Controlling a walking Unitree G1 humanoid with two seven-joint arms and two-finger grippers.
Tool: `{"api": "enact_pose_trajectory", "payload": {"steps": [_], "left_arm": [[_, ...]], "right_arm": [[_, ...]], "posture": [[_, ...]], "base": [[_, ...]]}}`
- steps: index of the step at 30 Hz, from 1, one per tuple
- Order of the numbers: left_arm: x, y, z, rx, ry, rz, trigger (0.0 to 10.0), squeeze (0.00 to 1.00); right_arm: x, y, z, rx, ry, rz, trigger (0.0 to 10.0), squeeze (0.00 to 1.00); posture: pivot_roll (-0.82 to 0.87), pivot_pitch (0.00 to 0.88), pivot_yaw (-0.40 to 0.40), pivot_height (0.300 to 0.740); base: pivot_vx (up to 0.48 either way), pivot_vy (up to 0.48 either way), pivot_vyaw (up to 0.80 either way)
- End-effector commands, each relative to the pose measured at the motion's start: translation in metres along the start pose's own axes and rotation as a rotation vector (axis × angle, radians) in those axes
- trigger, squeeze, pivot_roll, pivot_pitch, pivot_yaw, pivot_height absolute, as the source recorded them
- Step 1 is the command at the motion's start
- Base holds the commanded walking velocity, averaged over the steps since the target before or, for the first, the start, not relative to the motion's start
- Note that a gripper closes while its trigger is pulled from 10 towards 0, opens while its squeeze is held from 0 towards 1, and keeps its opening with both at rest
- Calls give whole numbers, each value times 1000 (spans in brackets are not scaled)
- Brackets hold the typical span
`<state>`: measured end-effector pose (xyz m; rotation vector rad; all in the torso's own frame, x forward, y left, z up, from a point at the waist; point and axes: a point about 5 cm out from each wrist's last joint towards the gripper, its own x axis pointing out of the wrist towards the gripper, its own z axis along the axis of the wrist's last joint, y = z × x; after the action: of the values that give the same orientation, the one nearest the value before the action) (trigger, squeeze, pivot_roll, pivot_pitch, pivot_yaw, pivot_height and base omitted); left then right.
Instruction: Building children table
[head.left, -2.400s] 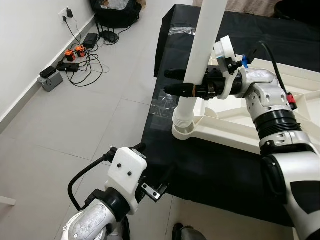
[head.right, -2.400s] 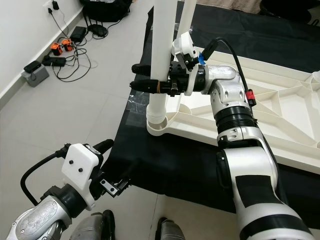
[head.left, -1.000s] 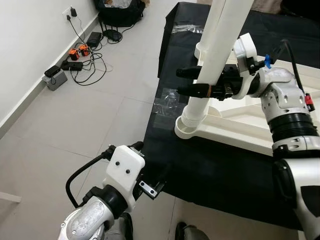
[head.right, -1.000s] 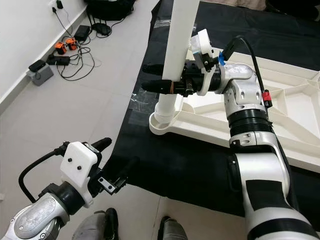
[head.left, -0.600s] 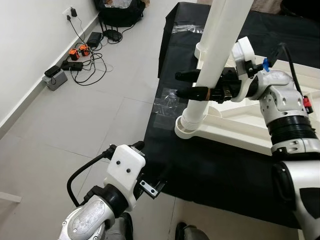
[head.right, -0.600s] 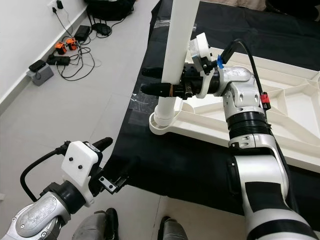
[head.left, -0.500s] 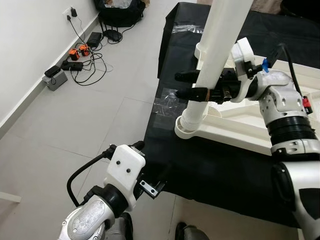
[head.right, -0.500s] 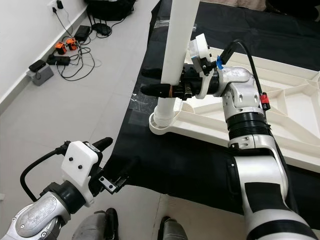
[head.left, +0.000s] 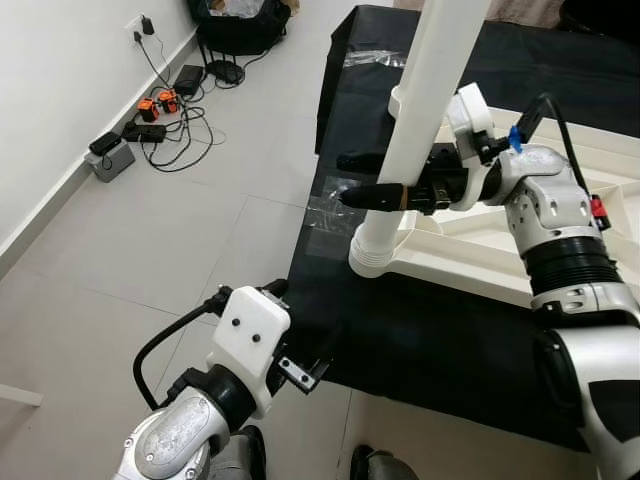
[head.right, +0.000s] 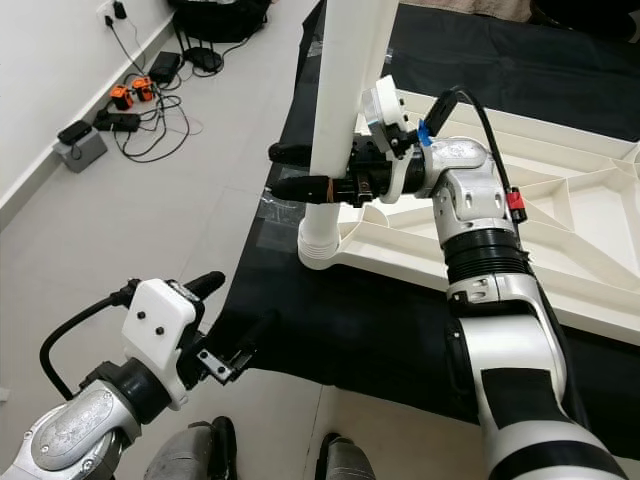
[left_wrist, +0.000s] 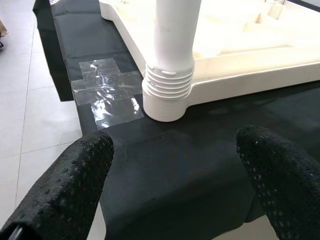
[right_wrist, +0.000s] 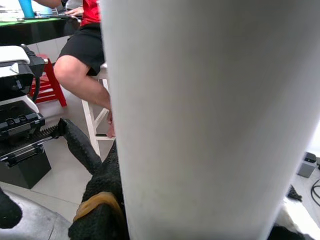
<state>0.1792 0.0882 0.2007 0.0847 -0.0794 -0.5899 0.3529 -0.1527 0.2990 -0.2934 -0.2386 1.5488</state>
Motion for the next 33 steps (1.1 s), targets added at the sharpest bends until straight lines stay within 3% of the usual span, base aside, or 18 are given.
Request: {"api": "enact_pose_trajectory", "payload": {"steps": [1,16,33], "left_arm": [[-1,-1,-2,-3,7,-3,10000,0],[-1,-1,-1,5,5,-3,10000,0],[-2,0,-2,4,11,-3,10000,0]], "right_arm": [[3,0,-6,5,13,-1,10000,0],[-7,-10,0,-7,49,-68,10000,0],[-11,-6,7,-19,21,-16,10000,0]], "posture": [[136,270,-27,740],[138,273,-27,740],[137,264,-22,740]], "base": [[0,0,0],[0,0,0],[0,0,0]]}}
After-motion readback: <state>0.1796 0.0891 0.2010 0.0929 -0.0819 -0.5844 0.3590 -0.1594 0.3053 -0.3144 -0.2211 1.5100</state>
